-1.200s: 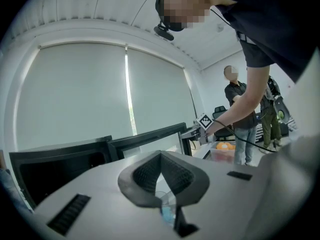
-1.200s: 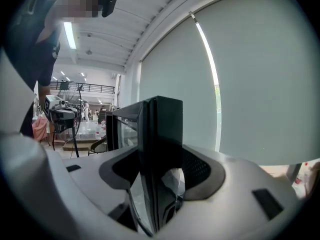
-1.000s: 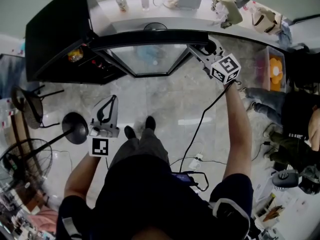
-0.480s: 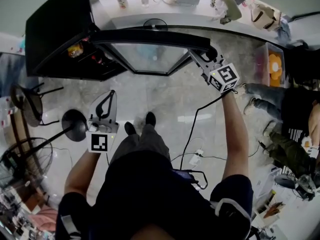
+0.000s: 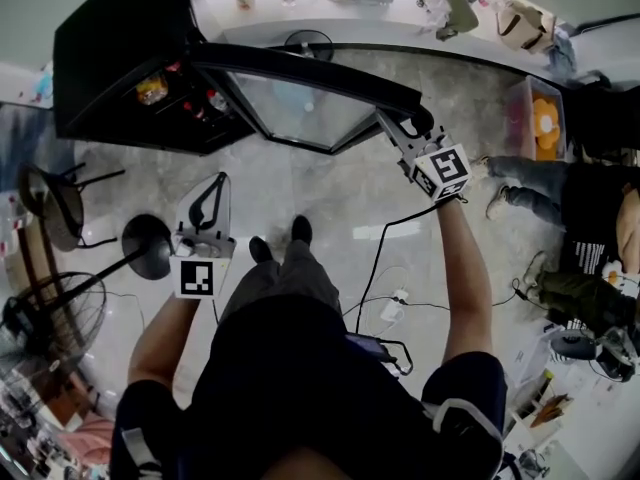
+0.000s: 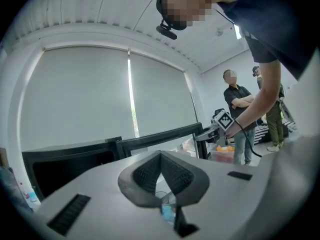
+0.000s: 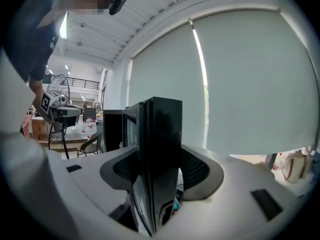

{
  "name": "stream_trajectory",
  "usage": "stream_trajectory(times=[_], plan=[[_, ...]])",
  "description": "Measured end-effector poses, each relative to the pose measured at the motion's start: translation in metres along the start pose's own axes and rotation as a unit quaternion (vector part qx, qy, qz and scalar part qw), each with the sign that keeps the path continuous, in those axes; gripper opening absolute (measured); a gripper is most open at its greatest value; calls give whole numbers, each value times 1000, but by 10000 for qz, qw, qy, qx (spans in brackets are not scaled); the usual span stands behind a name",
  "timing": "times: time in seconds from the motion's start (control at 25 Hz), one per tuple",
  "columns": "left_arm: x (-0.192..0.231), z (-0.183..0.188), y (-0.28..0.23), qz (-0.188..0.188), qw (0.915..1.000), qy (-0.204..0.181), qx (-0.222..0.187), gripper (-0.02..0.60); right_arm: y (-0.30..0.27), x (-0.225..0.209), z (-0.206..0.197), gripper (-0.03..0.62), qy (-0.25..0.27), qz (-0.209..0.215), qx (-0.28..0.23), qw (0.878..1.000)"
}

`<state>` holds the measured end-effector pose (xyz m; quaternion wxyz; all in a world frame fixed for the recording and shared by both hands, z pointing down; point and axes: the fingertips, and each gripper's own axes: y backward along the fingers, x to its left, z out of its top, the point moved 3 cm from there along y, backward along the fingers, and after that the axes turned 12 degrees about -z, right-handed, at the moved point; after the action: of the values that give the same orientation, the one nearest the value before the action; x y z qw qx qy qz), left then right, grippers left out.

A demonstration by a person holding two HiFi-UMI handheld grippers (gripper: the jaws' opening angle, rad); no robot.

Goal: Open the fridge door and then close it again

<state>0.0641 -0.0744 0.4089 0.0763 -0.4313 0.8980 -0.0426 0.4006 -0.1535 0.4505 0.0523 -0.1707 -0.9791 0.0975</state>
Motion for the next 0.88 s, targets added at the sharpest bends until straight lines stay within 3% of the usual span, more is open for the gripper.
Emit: stream_trajectory(times=[0.88], plan=[[-12,3,64,225,9993,-28,-290,21,79,107,-9,221,-62,-753,208,9969]])
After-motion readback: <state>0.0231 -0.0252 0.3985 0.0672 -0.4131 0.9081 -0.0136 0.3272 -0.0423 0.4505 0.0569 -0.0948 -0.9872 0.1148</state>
